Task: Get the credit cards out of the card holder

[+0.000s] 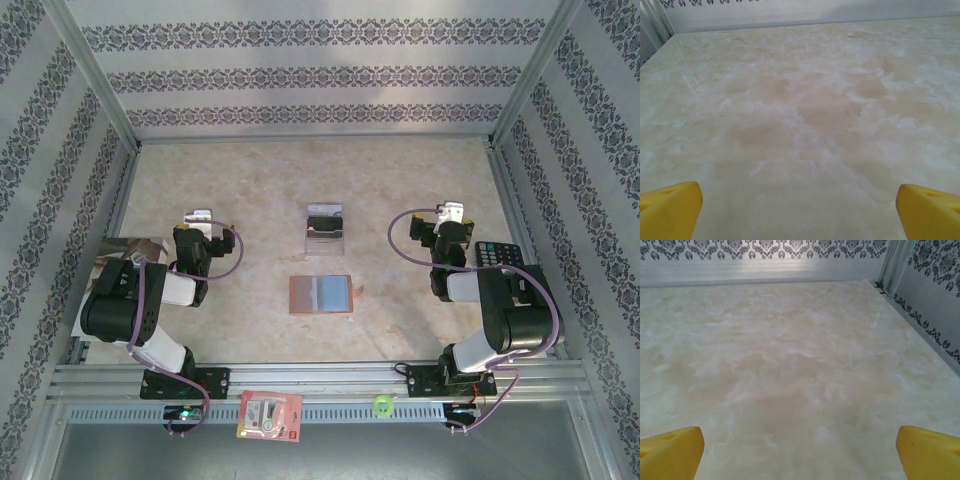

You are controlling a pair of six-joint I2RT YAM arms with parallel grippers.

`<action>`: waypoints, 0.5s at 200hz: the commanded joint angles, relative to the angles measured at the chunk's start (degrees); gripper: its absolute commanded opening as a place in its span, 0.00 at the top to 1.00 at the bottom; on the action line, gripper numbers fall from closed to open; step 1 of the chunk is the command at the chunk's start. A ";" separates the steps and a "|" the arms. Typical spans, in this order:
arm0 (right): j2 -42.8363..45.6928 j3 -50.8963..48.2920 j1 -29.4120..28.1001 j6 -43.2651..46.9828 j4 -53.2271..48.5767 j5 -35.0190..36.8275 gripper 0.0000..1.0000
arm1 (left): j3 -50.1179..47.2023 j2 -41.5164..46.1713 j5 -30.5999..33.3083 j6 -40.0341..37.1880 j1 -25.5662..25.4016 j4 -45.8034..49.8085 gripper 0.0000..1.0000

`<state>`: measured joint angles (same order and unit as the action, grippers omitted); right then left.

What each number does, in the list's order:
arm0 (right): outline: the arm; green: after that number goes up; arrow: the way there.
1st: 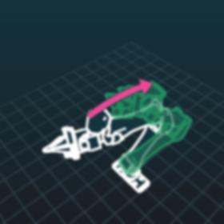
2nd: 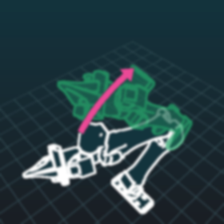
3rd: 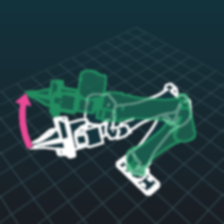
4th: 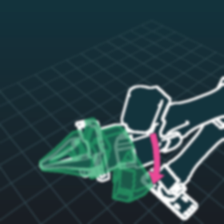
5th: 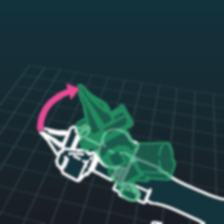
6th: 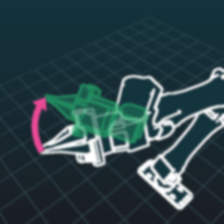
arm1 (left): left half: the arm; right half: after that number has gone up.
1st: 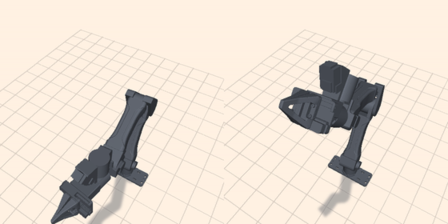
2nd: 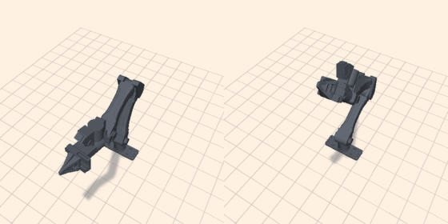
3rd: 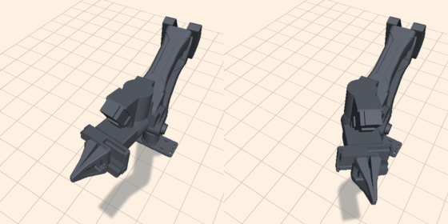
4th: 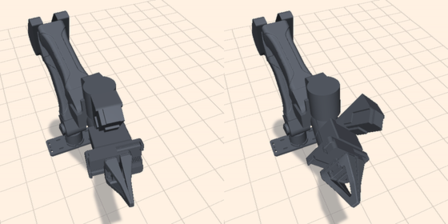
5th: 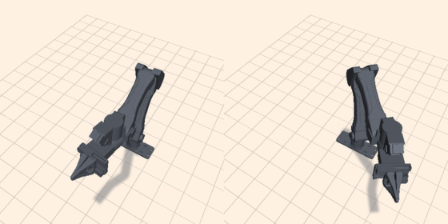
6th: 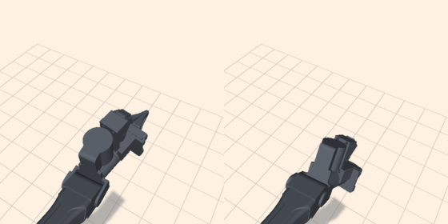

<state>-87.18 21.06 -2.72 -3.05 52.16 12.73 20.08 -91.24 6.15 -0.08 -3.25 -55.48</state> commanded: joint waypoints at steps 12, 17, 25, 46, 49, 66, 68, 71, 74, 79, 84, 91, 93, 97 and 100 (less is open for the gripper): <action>-0.03 -0.84 0.44 -0.65 3.86 0.27 0.02 | 0.93 -0.23 -0.53 -0.98 0.83 -1.65 0.01; 0.05 -0.70 0.44 -0.64 3.74 0.28 0.02 | 0.93 -0.22 -0.53 -0.98 0.84 -1.65 0.01; 0.04 -0.76 0.44 -0.64 3.74 0.31 0.02 | 0.93 -0.24 -0.53 -0.98 0.86 -1.68 0.01; 0.00 -0.76 0.44 -0.64 3.74 0.28 0.02 | 0.93 -0.24 -0.53 -0.98 0.82 -1.65 0.01; 0.00 -0.76 0.44 -0.64 3.74 0.32 0.02 | 0.93 -0.25 -0.53 -0.93 0.87 -1.65 0.01; 0.02 -0.76 0.48 -0.64 3.74 0.28 0.02 | 0.93 -0.23 -0.53 -0.98 0.82 -1.70 0.01; 0.04 -0.76 0.43 -0.64 3.74 0.28 0.02 | 0.93 -0.18 -0.53 -0.98 0.84 -1.66 0.01; 0.04 -0.76 0.43 -0.68 3.73 0.28 0.02 | 0.93 -0.23 -0.53 -0.98 0.84 -1.68 0.01; -0.03 -0.76 0.44 -0.65 3.74 0.30 0.02 | 0.93 -0.19 -0.53 -0.98 0.85 -1.65 0.01; -0.01 -0.76 0.44 -0.64 3.74 0.28 0.02 | 0.93 -0.18 -0.48 -0.98 0.82 -1.66 0.01; 0.04 -0.76 0.44 -0.60 3.74 0.28 0.02 | 0.92 -0.24 -0.53 -0.98 0.85 -1.69 0.01; -0.01 -0.76 0.43 -0.64 3.74 0.28 0.02 | 1.01 -0.17 -0.59 -0.99 0.84 -1.56 0.01; -0.03 -0.76 0.43 -0.64 3.74 0.28 0.02 | 1.02 -0.19 -0.61 -0.98 0.82 -1.51 0.01; 0.02 -0.76 0.44 -0.65 3.74 0.28 0.02 | 1.10 -0.17 -0.68 -0.98 0.83 -1.35 0.01; 0.06 -0.76 0.44 -0.64 3.74 0.24 0.02 | 1.11 -0.20 -0.66 -0.90 0.91 -1.21 0.01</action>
<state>-87.18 20.86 -2.72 -3.05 53.47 12.75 20.12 -91.24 6.15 -0.08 -3.25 -55.48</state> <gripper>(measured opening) 0.982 0.993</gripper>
